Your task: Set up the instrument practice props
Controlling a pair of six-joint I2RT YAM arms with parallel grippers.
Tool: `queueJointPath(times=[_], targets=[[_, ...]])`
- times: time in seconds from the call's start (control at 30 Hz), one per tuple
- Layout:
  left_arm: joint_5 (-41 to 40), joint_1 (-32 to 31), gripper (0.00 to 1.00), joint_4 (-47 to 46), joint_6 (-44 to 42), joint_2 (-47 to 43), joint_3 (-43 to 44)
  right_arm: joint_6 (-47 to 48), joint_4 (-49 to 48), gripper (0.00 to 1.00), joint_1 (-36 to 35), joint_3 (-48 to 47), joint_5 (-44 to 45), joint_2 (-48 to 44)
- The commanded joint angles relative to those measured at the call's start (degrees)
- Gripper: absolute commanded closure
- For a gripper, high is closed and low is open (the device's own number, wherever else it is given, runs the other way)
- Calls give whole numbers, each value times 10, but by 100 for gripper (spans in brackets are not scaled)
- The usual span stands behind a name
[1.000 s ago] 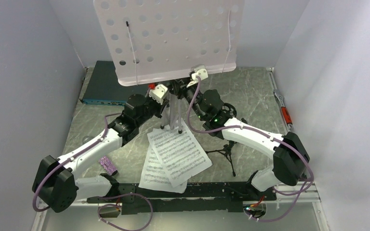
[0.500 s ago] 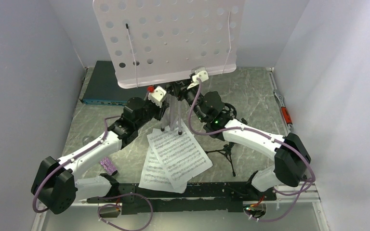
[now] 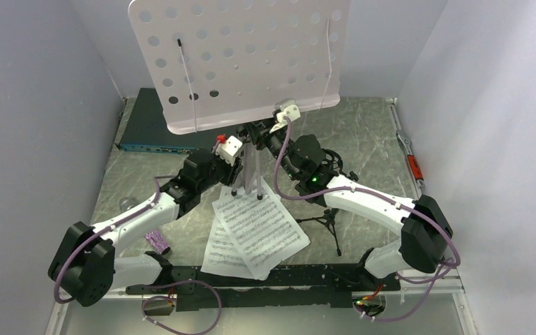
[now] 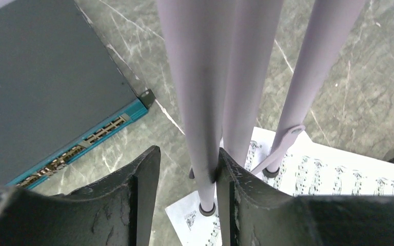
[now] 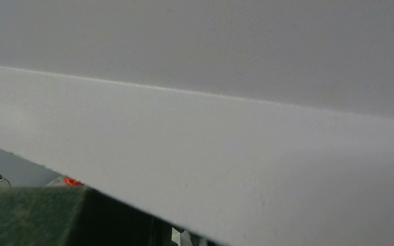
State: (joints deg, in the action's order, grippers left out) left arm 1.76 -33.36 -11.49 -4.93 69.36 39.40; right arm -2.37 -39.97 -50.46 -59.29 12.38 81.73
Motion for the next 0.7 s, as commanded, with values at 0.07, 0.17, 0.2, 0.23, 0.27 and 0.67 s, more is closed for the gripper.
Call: queueJointPath(times=[0.07,0.17,0.2,0.23,0.27,0.67], targets=[[-1,17,68,10,-31,16,-9,1,-175,100,-3,-50,-21,-77],[-2,18,81,13,-34,18,-7,4,-172,100,-3,-57,-24,-74],[-3,17,85,12,-34,16,-8,6,-172,100,-2,-59,-25,-73],[-3,18,90,12,-34,13,-10,9,-172,100,-3,-62,-26,-71],[-4,18,95,10,-34,11,-14,11,-174,100,-3,-65,-28,-68],[-51,18,97,-11,-45,5,-33,-5,-179,100,18,-155,-85,-26]])
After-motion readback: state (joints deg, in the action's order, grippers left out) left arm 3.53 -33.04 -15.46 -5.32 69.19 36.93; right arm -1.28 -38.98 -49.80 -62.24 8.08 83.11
